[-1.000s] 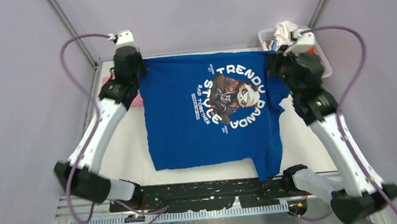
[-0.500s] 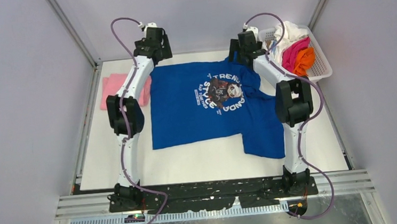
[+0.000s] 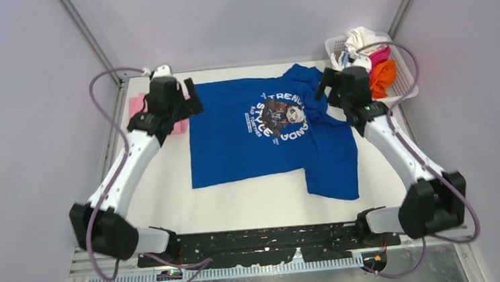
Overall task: Fold and stack the t-shirts
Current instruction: Flatten out the tshirt
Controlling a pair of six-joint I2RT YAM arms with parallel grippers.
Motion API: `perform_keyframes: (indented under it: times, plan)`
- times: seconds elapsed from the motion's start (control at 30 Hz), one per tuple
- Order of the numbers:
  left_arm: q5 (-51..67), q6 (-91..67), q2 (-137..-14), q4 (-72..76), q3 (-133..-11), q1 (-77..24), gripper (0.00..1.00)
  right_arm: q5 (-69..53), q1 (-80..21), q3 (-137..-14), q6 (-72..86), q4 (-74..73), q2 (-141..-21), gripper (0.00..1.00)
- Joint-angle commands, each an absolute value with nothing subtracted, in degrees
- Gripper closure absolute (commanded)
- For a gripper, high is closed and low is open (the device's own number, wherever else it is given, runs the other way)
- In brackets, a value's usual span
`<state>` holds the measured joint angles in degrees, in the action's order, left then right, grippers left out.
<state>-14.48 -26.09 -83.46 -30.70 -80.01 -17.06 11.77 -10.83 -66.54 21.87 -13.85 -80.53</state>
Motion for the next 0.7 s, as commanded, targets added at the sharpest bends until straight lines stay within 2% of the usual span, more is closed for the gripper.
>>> perform_keyframes:
  times: [0.0, 0.17, 0.37, 0.43, 0.57, 0.67]
  plan:
    - [-11.5, -34.6, -70.1, -29.0, -60.7, -18.8, 0.0, 8.0, -7.3, -50.2, 29.2, -13.3, -66.0, 0.05]
    - [-8.9, -41.3, -61.1, -32.4, -46.1, -22.9, 0.0, 7.9, -5.0, -37.4, 32.8, -12.6, -51.7, 0.05]
    - [-9.0, -48.9, -59.3, -33.8, -36.3, -23.8, 0.04, 9.1, -4.5, -29.1, 32.3, -13.2, -37.8, 0.05]
    - [-9.1, -50.9, -60.6, -32.6, -34.7, -23.8, 0.09, 9.6, -4.5, -28.1, 31.7, -14.0, -35.5, 0.05]
    - [-7.4, -55.0, -65.6, -29.5, -34.6, -23.8, 0.25, 11.3, -4.4, -28.0, 31.6, -15.8, -34.0, 0.04]
    - [-10.2, -58.6, -67.8, -29.4, -35.0, -23.8, 0.29, 11.9, -4.5, -28.7, 31.1, -17.3, -34.6, 0.05]
